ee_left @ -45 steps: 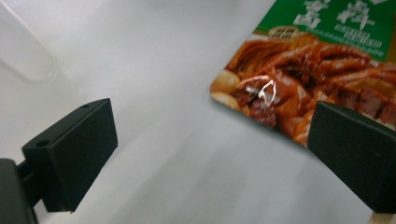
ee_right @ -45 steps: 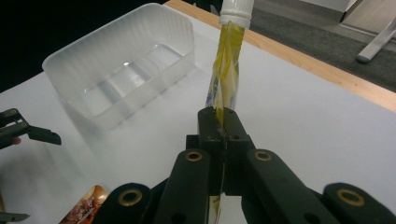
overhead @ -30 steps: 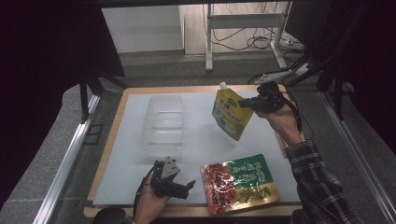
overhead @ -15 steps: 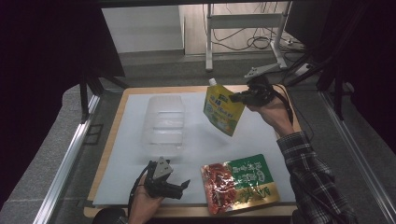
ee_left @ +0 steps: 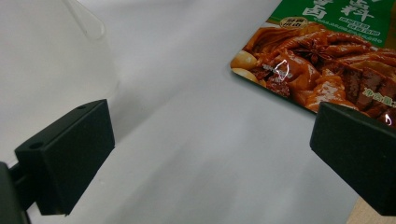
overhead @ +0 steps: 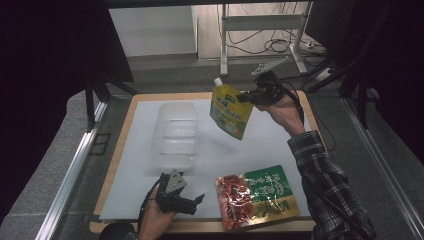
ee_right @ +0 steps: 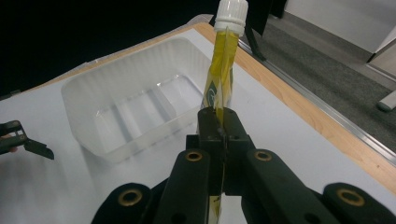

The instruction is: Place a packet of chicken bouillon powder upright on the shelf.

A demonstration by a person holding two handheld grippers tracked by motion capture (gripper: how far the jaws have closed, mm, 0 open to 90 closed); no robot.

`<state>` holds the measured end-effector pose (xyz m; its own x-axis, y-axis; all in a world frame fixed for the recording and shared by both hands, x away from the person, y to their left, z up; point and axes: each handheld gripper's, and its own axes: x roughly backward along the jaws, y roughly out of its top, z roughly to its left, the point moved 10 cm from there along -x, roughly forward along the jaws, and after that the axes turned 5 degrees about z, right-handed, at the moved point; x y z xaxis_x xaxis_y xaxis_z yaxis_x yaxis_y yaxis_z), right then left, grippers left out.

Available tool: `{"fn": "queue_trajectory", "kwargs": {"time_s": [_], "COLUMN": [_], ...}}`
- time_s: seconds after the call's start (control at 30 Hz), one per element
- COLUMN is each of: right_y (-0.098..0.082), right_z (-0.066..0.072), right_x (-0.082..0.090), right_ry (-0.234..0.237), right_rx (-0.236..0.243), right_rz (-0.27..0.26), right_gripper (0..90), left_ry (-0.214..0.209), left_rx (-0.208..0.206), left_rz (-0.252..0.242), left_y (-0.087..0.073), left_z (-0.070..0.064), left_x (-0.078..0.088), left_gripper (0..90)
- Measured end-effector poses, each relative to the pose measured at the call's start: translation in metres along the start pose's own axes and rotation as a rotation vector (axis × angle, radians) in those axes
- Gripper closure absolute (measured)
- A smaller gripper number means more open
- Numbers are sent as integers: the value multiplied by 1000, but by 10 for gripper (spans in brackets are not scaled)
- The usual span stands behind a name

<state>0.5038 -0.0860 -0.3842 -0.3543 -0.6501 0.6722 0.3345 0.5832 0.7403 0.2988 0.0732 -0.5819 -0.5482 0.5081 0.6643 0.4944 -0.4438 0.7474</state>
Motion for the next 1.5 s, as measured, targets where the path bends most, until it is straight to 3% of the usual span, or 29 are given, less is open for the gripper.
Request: {"fn": "queue_trajectory", "kwargs": {"time_s": [0.4,1.07,1.3,1.5], "right_y": [16,50,64,74], "right_z": [-1,4,9,13], "right_x": [-8,-34,-46,-59], "right_ry": [-2,49,69,84], "right_rx": [17,51,76,98], "right_rz": [-15,-36,-37,-28], "right_gripper": [893,893,893,893], "left_ry": [2,-6,2,5], "left_rx": [-15,-16,38,48], "left_rz": [6,13,-14,-23], "left_y": [-1,-2,-1,-2], "left_z": [-2,-3,7,11], "left_x": [-2,-3,4,7], "left_gripper": [0,0,0,0]}}
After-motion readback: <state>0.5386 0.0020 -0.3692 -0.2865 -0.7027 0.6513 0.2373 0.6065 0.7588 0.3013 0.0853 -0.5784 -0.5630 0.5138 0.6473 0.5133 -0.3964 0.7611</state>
